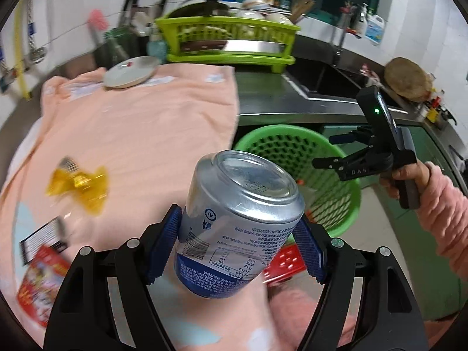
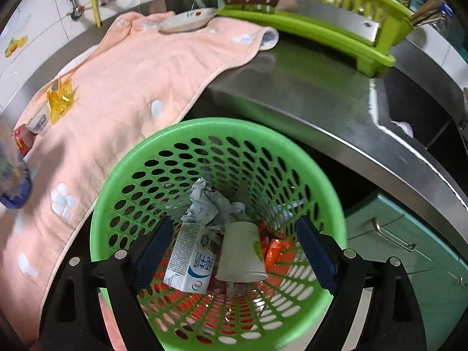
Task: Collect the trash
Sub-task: 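Drop the blue can into the green basket with the left gripper while the right drops the paper cup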
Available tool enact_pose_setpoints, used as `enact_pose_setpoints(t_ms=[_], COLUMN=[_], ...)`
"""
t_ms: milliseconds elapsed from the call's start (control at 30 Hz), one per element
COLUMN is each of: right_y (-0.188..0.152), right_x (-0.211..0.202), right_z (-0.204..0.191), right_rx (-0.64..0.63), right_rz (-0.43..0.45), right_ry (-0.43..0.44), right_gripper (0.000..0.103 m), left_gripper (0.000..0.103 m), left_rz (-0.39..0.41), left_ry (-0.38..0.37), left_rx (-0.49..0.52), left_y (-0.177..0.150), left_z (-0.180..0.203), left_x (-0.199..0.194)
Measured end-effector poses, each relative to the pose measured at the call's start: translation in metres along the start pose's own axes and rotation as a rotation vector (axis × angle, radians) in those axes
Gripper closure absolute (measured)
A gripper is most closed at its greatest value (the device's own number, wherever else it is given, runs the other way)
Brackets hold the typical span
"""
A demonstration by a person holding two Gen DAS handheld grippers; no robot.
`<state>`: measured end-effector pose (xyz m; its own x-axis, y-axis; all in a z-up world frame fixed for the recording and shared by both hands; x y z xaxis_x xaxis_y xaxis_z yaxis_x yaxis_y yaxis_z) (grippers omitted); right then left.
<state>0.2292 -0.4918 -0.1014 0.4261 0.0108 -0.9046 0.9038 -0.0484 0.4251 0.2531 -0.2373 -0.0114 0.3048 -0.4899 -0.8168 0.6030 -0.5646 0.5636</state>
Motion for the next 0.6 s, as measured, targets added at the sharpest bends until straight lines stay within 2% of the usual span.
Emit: enact_pose_setpoints(t_ms=[267,400,600], right_y=[-0.02,-0.03,-0.042], right_x=[-0.027,-0.034,-0.038], right_z=[0.022,0.032,0.045], right_rx=[0.027,0.042,0.065], right_rz=[0.055,0.069,0.074], right_ry=[0.001,0.001,0.0], right_gripper=[0.018,0.017,0.017], left_gripper=[0.03,0.03,0.03], left_rz=[-0.061,-0.115,-0.166], left_ry=[-0.091,-0.112,-0.147], left_rx=[-0.025,-0.056,-0.09], left_y=[0.034,0.046,0.061], left_z=[0.047,0.065,0.083], left_x=[0.067,0.106,0.145])
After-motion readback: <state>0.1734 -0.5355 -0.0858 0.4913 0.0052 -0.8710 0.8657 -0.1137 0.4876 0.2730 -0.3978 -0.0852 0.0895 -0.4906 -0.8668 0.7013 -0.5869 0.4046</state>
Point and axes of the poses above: each gripper's, at about its wrist camera, not at the fingertips, and x roughly the way its jaws point, z to its right, y to its top, the point moved 4 cm from there along x, roughly the way its jaws point, and after that the axes turned 6 degrees about -z, right-handed, at the moved point
